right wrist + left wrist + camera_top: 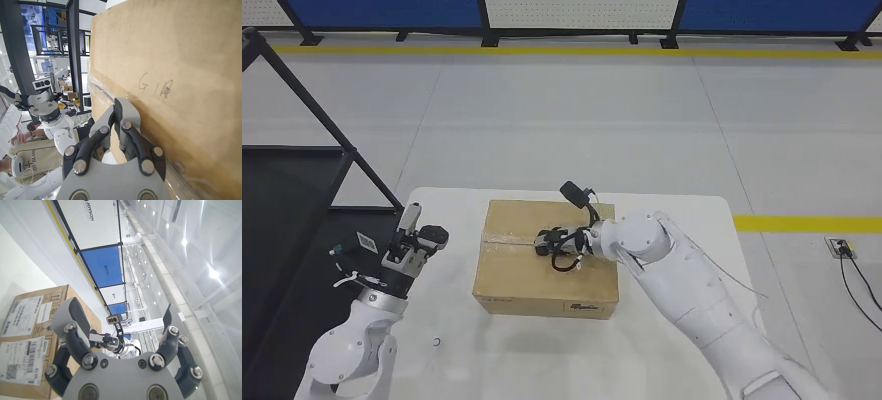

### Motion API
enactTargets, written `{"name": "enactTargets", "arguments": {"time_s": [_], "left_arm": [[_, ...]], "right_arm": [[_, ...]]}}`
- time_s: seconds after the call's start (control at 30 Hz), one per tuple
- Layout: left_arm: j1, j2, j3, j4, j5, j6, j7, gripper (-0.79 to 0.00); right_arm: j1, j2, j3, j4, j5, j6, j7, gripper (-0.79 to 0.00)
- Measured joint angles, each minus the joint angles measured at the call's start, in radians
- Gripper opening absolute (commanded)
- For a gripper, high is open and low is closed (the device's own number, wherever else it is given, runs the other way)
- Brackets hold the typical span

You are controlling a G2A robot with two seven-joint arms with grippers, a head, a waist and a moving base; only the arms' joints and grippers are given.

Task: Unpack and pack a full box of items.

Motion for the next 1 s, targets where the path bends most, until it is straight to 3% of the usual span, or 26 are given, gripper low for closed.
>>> {"name": "enactTargets", "arguments": {"time_s": [1.0], "left_arm": [[0.106, 0.025, -0.164, -0.027, -0.1, -0.073, -0.123, 0.0]], "right_arm": [[0.14, -0.253, -0.21, 0.275, 0.127, -0.076, -0.214, -0.785]]}}
